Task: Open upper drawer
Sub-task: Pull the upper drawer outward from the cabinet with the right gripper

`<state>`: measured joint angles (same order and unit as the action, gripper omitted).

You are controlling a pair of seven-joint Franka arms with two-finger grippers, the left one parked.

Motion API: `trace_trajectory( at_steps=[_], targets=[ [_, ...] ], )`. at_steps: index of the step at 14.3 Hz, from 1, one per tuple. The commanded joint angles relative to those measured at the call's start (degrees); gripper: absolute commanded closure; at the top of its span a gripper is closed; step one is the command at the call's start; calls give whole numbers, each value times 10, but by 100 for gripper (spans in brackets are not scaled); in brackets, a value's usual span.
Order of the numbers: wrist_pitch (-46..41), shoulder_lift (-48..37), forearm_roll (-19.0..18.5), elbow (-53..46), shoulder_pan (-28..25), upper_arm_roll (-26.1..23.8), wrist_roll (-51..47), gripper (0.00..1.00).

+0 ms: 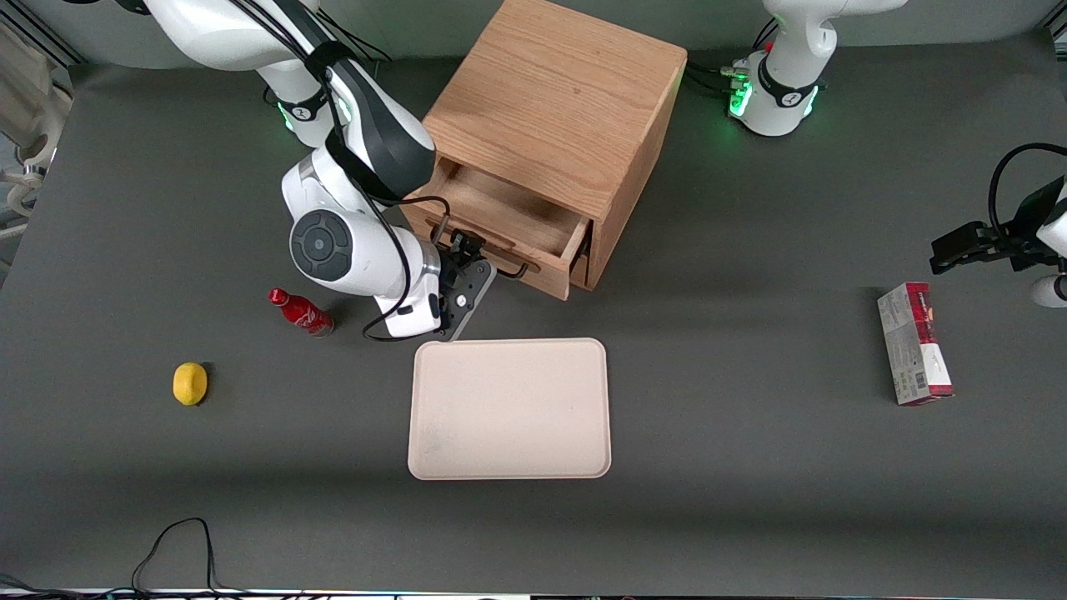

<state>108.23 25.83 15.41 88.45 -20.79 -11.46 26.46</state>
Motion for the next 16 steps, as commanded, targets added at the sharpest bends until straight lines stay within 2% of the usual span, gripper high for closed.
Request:
trace_trajectory(
  at_steps=[1,16],
  targets=[
    [14,2,-6,0,-1,-1,12,0],
    [46,12,-27,-5,16,0,22,0]
  ],
)
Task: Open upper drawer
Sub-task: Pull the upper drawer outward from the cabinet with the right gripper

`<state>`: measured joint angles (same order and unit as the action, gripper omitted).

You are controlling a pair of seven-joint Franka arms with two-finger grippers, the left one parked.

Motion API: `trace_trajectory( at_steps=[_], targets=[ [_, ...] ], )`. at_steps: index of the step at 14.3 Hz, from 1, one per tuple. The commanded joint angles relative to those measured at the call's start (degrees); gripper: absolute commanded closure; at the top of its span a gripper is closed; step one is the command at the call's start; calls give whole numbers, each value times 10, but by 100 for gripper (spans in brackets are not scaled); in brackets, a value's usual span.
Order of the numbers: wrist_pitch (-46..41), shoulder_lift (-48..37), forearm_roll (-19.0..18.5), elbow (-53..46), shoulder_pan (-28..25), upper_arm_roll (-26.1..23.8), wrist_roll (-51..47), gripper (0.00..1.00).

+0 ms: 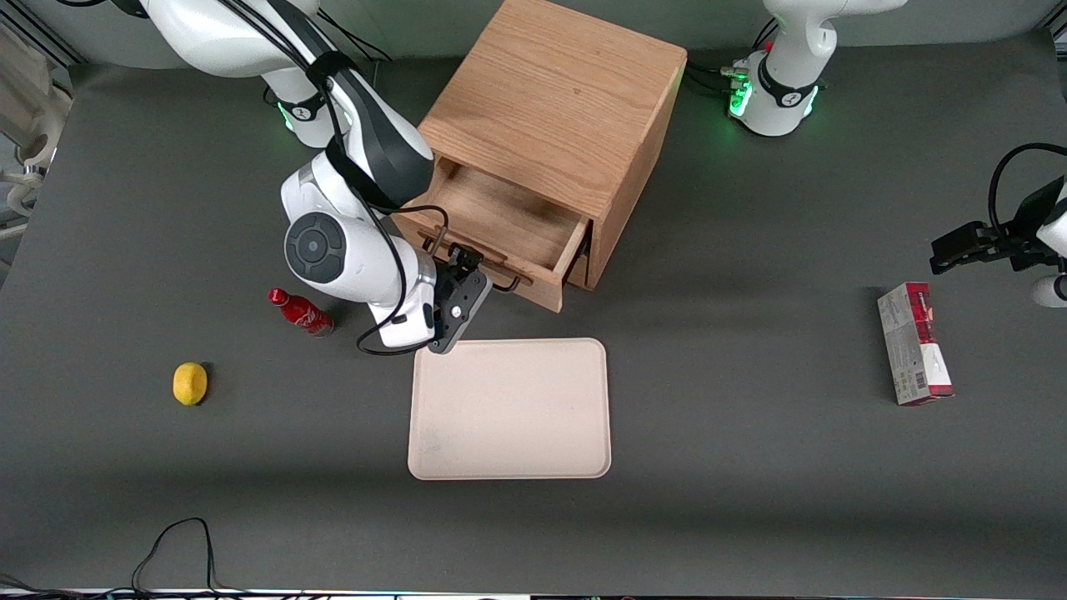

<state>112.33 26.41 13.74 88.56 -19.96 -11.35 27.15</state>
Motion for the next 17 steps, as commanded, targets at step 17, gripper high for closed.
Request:
trace_trajectory(
  at_steps=[17],
  targets=[
    [21,38,-8,-51,38,-1,31,0]
  ],
)
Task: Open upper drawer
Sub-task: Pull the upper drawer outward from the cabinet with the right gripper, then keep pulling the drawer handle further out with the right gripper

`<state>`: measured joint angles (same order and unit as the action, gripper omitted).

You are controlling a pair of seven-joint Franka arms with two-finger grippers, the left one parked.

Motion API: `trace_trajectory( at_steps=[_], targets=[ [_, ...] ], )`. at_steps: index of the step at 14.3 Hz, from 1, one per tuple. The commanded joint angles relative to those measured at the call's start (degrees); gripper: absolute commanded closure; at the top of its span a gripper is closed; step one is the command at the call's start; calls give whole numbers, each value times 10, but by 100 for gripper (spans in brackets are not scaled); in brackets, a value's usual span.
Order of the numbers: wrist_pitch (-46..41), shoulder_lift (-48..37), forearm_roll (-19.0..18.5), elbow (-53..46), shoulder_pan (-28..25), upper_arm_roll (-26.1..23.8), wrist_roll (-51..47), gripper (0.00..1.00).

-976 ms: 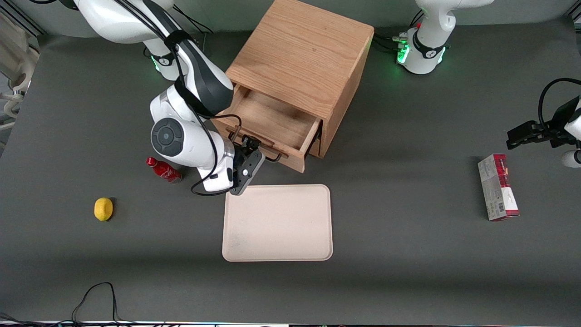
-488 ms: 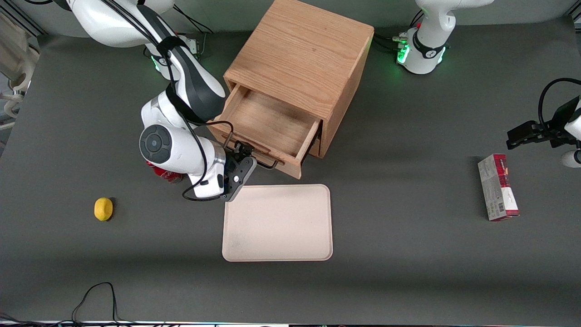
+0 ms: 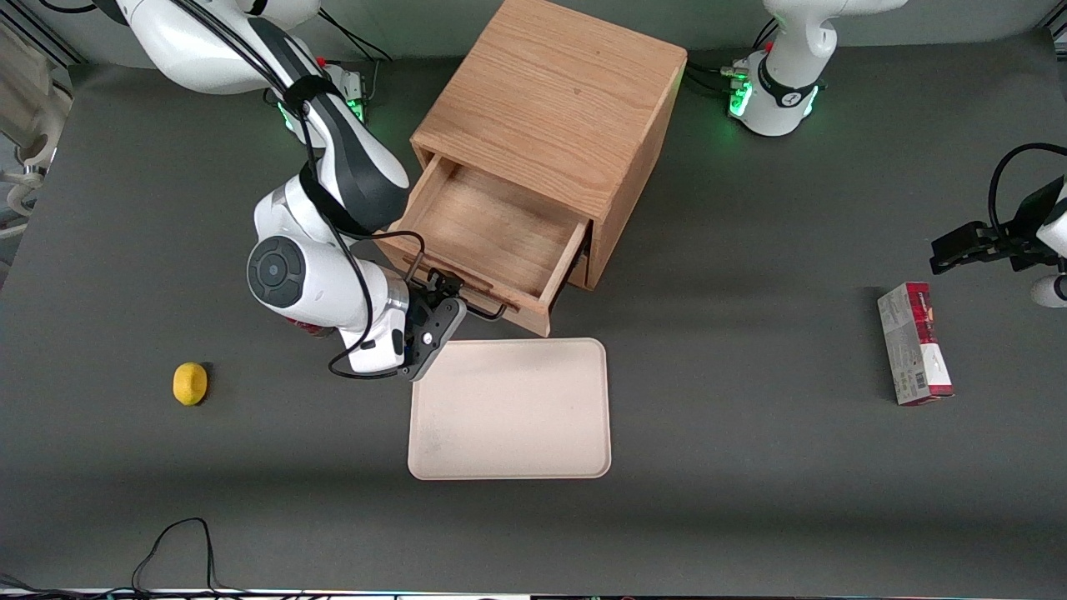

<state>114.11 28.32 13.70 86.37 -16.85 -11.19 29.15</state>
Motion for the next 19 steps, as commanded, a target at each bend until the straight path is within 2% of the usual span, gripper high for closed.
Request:
trace_trajectory(
  at_steps=[1,19],
  targets=[
    [3,23,-8,-34,9,-2,11,0],
    [34,40,-8,-49,36,-2,12,0]
  ],
)
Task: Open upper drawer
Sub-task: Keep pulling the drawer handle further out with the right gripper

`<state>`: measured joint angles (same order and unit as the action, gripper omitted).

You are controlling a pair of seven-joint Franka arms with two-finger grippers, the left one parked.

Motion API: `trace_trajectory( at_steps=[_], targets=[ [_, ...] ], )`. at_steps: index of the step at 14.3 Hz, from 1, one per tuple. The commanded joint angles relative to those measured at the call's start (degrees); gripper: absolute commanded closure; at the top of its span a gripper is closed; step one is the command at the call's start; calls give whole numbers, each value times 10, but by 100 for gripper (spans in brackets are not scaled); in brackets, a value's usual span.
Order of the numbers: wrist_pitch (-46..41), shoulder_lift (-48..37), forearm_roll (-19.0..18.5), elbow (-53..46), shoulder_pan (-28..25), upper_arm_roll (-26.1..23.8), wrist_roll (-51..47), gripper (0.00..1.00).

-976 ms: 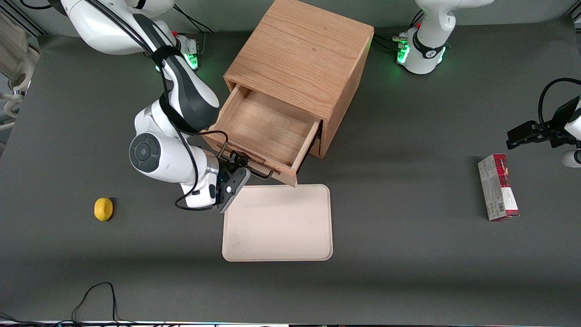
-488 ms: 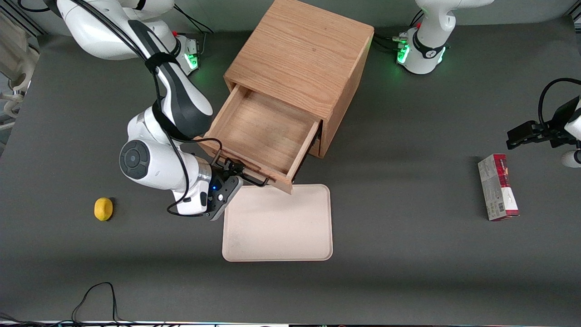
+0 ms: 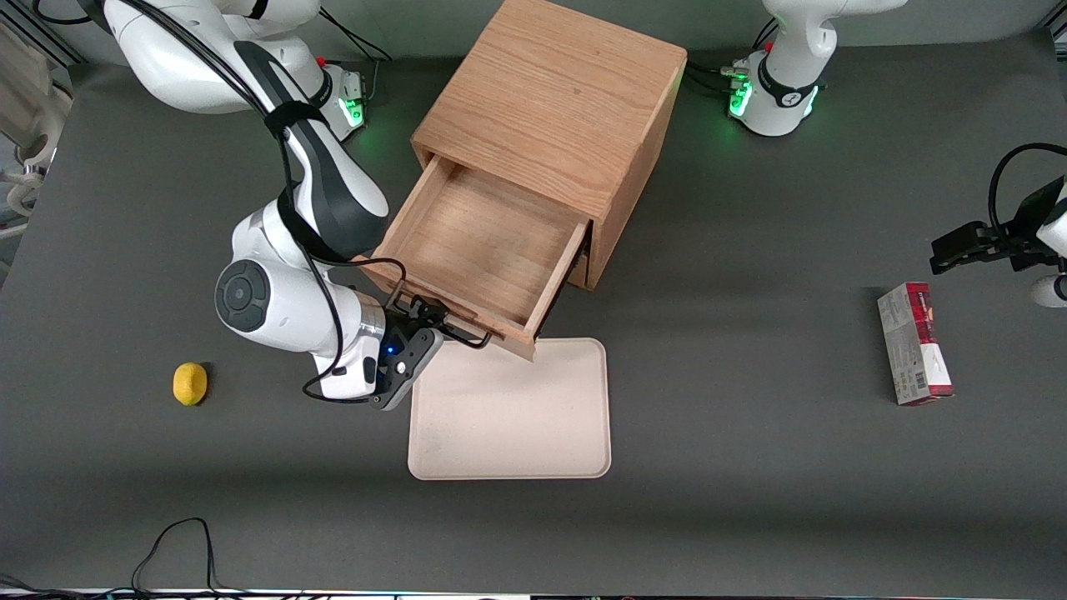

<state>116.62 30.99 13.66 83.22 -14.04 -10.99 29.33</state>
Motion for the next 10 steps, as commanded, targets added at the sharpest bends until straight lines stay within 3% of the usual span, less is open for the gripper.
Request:
trace_trajectory(
  at_steps=[1,10],
  targets=[
    [9,14,-7,-17,10,-4,10,0],
    [23,26,-7,-26,18,-4,19,0]
  ],
)
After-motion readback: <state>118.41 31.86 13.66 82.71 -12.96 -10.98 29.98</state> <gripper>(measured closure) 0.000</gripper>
